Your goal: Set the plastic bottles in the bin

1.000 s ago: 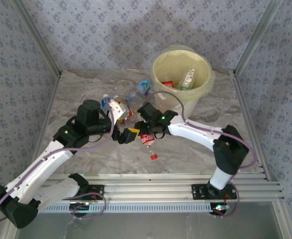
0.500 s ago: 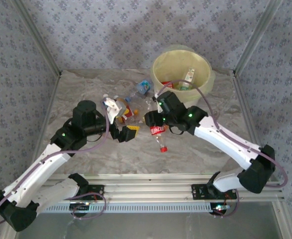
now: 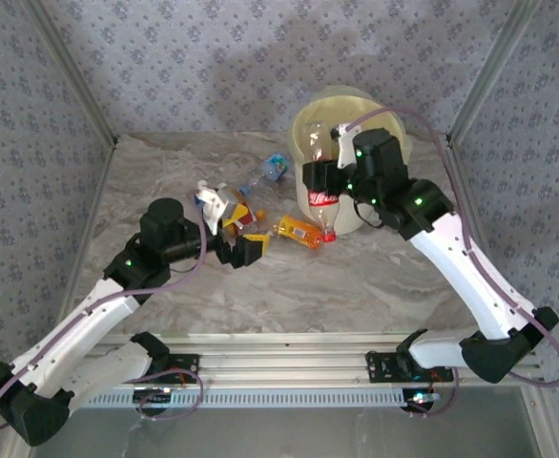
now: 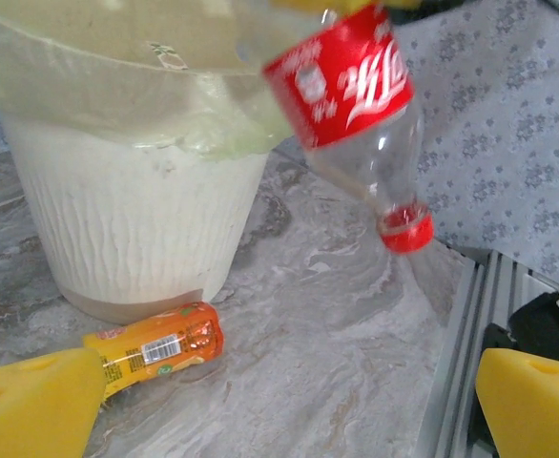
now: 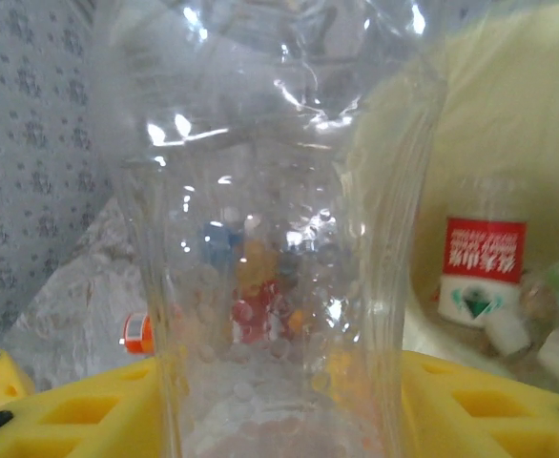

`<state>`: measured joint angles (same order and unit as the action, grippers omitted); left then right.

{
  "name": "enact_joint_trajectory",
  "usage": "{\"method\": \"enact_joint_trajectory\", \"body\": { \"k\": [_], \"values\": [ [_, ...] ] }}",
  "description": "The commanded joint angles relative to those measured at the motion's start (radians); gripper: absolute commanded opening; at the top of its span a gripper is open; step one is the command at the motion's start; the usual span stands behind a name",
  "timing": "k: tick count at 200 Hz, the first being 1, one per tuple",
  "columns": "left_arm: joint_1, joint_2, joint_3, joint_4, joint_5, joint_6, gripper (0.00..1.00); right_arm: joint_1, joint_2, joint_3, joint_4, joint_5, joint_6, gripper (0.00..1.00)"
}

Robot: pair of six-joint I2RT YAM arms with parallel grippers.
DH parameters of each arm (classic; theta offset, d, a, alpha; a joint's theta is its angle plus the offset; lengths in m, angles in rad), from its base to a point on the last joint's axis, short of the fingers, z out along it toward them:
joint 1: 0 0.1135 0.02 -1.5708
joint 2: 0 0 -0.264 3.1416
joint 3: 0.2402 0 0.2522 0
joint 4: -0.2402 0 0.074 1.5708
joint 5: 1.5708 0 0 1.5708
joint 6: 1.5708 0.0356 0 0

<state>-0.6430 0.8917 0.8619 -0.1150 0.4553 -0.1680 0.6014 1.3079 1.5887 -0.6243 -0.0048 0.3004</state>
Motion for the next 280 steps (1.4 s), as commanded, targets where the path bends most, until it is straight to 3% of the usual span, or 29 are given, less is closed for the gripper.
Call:
{"method": "enact_joint_trajectory", "body": {
  "k": [1, 50, 140, 186, 280],
  "values": [
    [0.004, -0.035, -0.011, 0.077, -0.047, -0.029, 1.00, -0.028, 0.036, 0.102, 0.019, 0.042, -0.071, 0.57],
    [0.005, -0.047, -0.007, 0.046, -0.111, -0.023, 1.00, -0.101, 0.167, 0.287, 0.019, 0.160, -0.127, 0.56],
    [0.005, -0.023, 0.025, -0.027, -0.109, 0.034, 1.00, -0.225, 0.427, 0.568, -0.070, 0.190, -0.190, 0.55],
    [0.005, -0.018, 0.034, -0.053, -0.097, 0.065, 1.00, -0.274, 0.527, 0.606, -0.163, 0.070, -0.212, 0.56],
    [0.005, 0.031, 0.068, -0.111, -0.062, 0.096, 1.00, -0.313, 0.625, 0.568, -0.318, -0.029, -0.228, 0.57]
  ]
}}
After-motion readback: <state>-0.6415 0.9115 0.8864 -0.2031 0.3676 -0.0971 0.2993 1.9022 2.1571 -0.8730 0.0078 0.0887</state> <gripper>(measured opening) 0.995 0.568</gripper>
